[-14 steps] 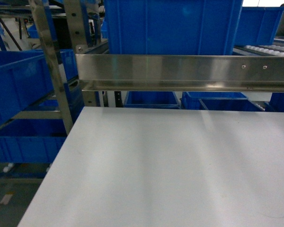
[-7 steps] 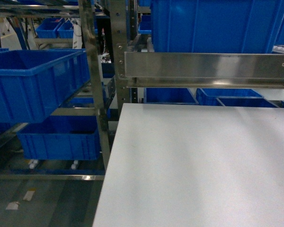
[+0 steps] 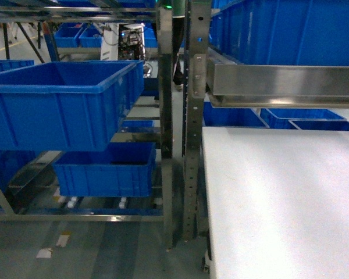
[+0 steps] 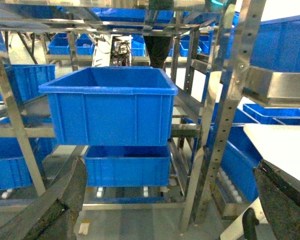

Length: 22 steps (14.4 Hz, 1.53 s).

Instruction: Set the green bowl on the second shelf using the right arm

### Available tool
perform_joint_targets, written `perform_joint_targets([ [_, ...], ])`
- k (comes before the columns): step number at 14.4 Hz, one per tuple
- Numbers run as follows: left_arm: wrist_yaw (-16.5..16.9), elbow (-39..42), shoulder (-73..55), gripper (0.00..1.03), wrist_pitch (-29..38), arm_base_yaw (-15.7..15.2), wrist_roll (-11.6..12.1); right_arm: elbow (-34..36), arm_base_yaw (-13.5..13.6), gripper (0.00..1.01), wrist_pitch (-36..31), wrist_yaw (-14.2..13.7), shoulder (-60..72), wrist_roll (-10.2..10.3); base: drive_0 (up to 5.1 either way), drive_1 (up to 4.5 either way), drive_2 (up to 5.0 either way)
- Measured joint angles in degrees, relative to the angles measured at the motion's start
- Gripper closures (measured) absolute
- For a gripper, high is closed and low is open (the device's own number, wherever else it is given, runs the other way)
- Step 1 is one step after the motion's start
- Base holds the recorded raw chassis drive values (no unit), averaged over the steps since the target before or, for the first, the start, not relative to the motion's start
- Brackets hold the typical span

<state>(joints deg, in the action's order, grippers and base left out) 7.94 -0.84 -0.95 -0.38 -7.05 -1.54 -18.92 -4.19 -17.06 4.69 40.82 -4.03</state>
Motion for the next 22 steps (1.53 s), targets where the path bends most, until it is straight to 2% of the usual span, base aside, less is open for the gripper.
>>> perform_joint_targets([
  [22, 0.0, 0.0, 0.0, 0.05, -0.2, 0.0, 0.0, 0.0, 0.0, 0.99, -0.1, 0.0, 0.1, 0.0, -5.0, 2.46, 2.5],
])
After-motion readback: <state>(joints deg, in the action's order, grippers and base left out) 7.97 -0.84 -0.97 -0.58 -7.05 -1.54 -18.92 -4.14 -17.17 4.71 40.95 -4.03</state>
